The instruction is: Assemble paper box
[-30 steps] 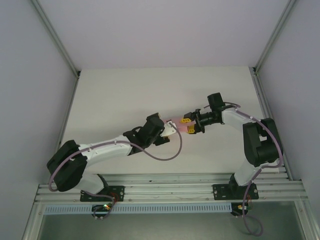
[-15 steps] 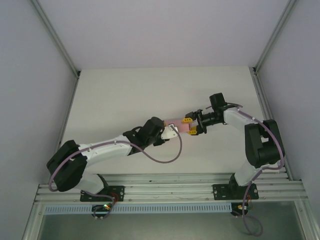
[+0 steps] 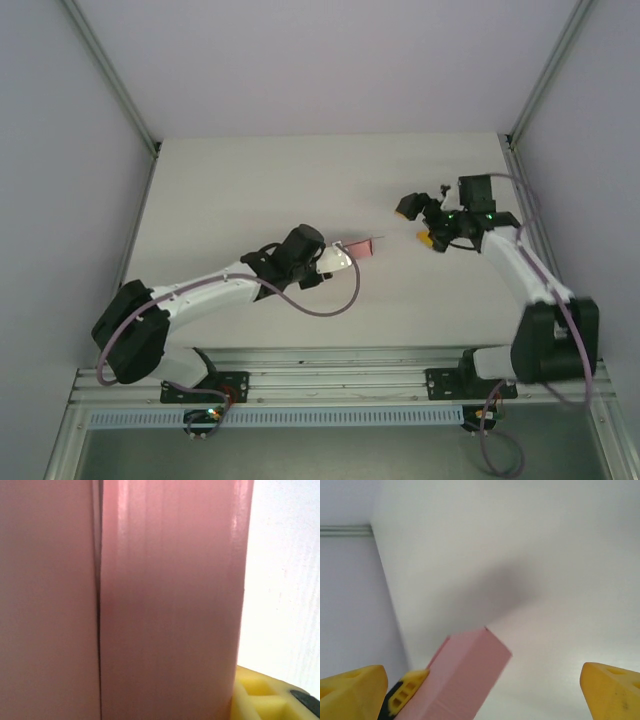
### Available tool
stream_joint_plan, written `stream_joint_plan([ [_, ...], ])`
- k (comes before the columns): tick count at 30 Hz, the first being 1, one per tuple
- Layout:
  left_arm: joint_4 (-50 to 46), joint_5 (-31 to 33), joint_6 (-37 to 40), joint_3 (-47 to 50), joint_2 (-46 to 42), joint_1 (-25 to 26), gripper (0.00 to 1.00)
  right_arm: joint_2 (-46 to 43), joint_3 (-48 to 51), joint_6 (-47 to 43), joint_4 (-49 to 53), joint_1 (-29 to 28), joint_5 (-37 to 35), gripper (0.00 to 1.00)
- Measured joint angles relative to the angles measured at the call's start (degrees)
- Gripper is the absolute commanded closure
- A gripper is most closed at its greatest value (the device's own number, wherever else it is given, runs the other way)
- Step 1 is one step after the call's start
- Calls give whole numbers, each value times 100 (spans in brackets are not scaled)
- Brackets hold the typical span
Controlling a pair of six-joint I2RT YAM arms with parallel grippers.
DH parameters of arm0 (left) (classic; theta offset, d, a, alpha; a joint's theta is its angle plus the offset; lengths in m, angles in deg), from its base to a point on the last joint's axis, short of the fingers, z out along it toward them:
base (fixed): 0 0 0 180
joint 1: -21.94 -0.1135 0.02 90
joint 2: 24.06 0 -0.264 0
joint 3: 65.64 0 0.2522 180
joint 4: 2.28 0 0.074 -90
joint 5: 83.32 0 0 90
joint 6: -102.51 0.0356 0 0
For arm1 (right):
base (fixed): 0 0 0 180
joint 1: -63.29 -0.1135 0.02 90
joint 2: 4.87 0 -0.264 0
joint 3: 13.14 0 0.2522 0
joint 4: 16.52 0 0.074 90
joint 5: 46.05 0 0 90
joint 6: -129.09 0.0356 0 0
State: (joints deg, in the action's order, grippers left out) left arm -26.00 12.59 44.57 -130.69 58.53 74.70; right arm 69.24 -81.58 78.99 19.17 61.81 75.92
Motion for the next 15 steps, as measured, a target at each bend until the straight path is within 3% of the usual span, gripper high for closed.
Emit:
stream_joint_plan([
  [2, -529, -111, -9, -356, 116, -48, 71, -852, 321, -553, -529, -44, -461, 0],
  [5, -1397, -472, 2, -1001, 450, -162, 71, -1563, 726, -1333, -977, -37, -505, 0],
  [11, -2695, -756, 11, -1932, 1340, -374, 71, -1274, 761, -2916, -962, -98, 592, 3],
  [15, -2977, -890, 9, -2070, 1582, -411, 70, -1047, 557, -4013, -520, -509, 1067, 6],
])
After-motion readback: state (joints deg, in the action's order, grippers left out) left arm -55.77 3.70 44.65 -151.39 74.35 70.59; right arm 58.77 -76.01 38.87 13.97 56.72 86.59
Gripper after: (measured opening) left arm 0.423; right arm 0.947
